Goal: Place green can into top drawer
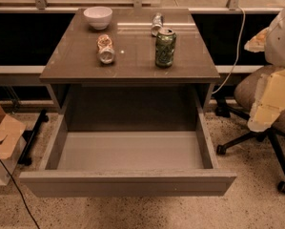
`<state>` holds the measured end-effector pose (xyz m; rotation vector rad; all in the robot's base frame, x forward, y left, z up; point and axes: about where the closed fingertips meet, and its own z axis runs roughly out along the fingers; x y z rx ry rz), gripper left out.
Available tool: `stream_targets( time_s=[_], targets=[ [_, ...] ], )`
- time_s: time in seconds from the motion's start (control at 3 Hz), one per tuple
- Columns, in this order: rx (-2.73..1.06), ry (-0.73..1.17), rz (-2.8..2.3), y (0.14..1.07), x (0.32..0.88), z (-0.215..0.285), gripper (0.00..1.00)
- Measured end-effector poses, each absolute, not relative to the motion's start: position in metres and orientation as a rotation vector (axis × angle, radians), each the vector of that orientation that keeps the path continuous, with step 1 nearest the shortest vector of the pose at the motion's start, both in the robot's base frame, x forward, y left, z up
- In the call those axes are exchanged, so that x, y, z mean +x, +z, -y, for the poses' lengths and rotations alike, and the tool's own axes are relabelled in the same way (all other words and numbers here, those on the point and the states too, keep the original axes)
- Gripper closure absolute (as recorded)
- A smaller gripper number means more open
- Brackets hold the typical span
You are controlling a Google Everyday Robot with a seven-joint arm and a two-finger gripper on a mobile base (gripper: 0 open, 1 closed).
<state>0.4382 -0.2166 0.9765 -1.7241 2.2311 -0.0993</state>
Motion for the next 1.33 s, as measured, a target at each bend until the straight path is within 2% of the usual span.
stream_targets(
  time_s=[0.67, 1.0, 1.33],
  targets=[
    [-1.618, -0.093, -2.231, 0.972, 0.453, 0.22, 0.0],
    [-1.435, -0.104, -2.208, 0.969, 0.487, 0.217, 0.0],
    [-1.433, -0.104, -2.208, 0.969, 0.487, 0.217, 0.0]
  ],
)
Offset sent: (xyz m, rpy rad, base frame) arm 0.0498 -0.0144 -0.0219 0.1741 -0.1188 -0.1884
